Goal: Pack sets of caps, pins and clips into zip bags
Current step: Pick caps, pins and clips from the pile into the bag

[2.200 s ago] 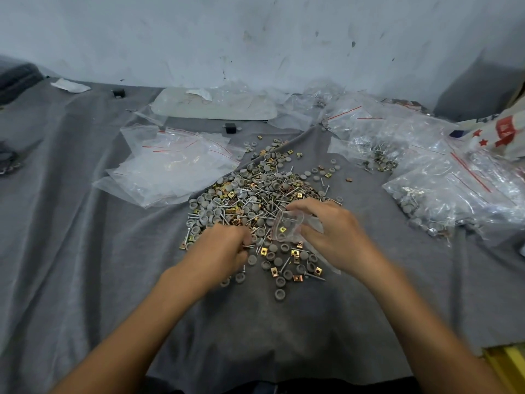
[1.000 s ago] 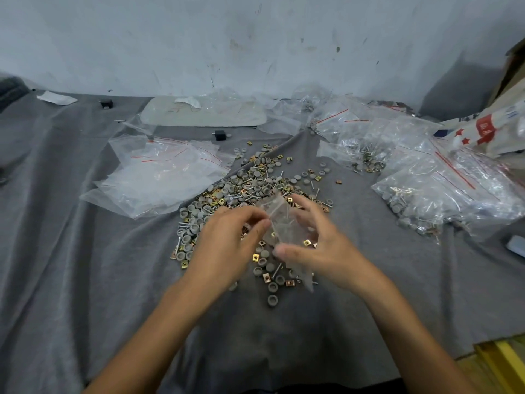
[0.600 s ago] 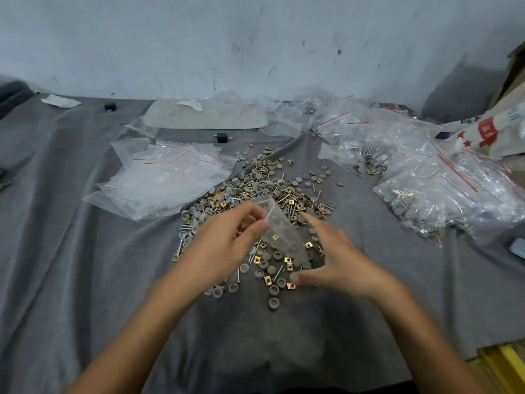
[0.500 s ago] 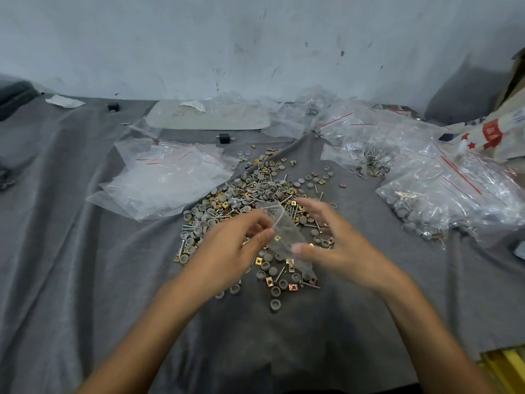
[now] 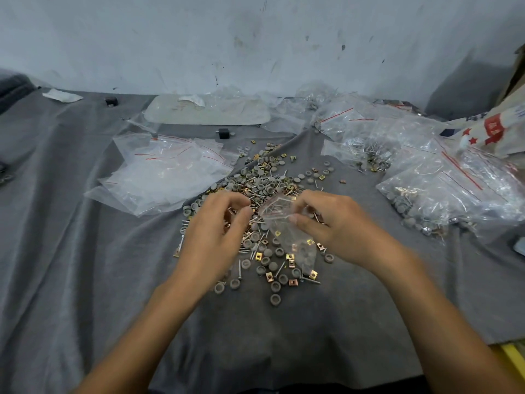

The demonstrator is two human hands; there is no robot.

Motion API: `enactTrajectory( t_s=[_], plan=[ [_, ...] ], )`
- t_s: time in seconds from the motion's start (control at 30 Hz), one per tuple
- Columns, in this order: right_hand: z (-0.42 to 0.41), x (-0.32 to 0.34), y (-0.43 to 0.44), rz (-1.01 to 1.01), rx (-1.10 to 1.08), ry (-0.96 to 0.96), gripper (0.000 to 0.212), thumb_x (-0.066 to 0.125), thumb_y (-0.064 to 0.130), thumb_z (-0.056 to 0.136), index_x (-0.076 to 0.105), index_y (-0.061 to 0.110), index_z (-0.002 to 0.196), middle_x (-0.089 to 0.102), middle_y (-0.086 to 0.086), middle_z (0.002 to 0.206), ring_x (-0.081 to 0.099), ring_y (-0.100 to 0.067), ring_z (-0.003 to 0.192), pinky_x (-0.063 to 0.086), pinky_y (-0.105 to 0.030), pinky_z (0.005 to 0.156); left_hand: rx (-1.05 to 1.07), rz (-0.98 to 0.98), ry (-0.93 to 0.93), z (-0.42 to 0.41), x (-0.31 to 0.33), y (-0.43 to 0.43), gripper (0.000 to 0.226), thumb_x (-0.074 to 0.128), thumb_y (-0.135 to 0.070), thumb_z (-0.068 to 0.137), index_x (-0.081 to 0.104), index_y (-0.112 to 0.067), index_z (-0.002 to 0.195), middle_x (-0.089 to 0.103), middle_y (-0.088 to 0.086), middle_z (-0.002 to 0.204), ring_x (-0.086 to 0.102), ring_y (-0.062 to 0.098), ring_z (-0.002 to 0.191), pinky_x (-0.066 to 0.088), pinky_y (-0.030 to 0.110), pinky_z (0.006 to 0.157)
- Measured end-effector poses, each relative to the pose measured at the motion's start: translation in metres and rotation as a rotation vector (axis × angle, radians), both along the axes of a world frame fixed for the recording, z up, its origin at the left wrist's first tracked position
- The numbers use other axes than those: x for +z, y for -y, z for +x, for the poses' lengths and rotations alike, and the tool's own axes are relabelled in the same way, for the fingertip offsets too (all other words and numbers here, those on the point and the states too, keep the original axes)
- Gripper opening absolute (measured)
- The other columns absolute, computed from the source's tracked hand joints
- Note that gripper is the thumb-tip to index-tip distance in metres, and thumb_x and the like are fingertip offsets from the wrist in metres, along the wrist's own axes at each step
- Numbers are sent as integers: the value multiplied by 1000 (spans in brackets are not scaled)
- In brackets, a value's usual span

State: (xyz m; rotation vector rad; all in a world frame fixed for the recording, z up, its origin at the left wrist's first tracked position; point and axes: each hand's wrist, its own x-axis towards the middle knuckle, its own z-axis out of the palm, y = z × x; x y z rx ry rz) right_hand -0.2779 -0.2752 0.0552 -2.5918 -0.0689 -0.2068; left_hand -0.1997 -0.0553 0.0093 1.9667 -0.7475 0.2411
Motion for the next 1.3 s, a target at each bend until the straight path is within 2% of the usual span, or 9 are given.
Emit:
enactTrajectory(
  t_s=[0.1, 0.17, 0.23, 0.4, 0.5, 0.73, 1.03, 1.17, 1.3],
  plan=[
    [-4, -1, 10, -2, -49, 65, 8, 62, 41, 96, 62, 35, 91, 62, 20, 87, 58, 4, 86, 45, -31, 73, -88, 329, -31, 7, -8, -5, 9, 61, -30, 98, 65, -35, 104, 65, -19, 95, 62, 3, 89, 48, 29, 76],
    [-6, -1, 13, 23, -68, 112, 7, 65, 38, 94, 62, 35, 88, 63, 20, 83, 59, 3, 84, 49, -34, 75, -247, 593, -29, 3, -17, 0, 20, 60, -26, 97, 65, -32, 115, 64, -15, 107, 62, 11, 104, 48, 31, 87],
    [-7, -1, 13, 32, -80, 127, 8, 65, 38, 93, 63, 34, 87, 63, 22, 81, 58, 5, 82, 49, -34, 75, -319, 730, -4, -4, -28, 7, 34, 57, -21, 96, 59, -31, 128, 57, -9, 120, 55, 15, 118, 47, 34, 97],
    [-10, -4, 12, 56, -67, 123, 8, 66, 37, 93, 65, 29, 90, 66, 15, 86, 60, -2, 84, 52, -38, 77, -353, 762, 54, -6, -37, 16, 51, 56, -13, 88, 53, -33, 136, 44, -12, 134, 46, 14, 127, 46, 37, 101],
    [-10, -5, 10, 71, -60, 122, 8, 66, 37, 93, 66, 28, 91, 69, 10, 90, 63, -10, 89, 53, -41, 77, -391, 790, 56, -7, -35, 17, 50, 55, -13, 88, 54, -34, 133, 45, -13, 135, 47, 14, 127, 48, 40, 99],
    [-10, -14, 6, 99, -49, 136, 6, 68, 33, 95, 67, 32, 101, 69, 14, 100, 61, -5, 94, 52, -39, 82, -373, 836, 122, -11, -38, 23, 37, 51, -16, 94, 58, -24, 129, 52, -2, 125, 53, 22, 118, 46, 36, 94],
    [-12, -21, -7, 116, -18, 126, 6, 70, 28, 95, 68, 28, 101, 66, 16, 99, 60, -7, 93, 52, -39, 81, -294, 912, 156, -16, -42, 31, 44, 50, -13, 96, 52, -29, 137, 53, 5, 120, 59, 30, 113, 53, 44, 90],
    [-12, -22, -12, 121, -7, 97, 6, 70, 27, 95, 69, 25, 101, 66, 13, 99, 59, -10, 94, 51, -42, 83, -259, 925, 186, -16, -44, 31, 33, 48, -16, 98, 50, -24, 130, 53, 5, 118, 60, 31, 110, 52, 44, 86],
    [-13, -22, -14, 111, -2, 95, 6, 70, 26, 95, 70, 23, 100, 65, 15, 97, 59, -10, 94, 50, -41, 85, -250, 936, 128, -17, -39, 31, 33, 47, -16, 96, 47, -21, 129, 52, 7, 122, 62, 35, 108, 51, 45, 84]
  ],
)
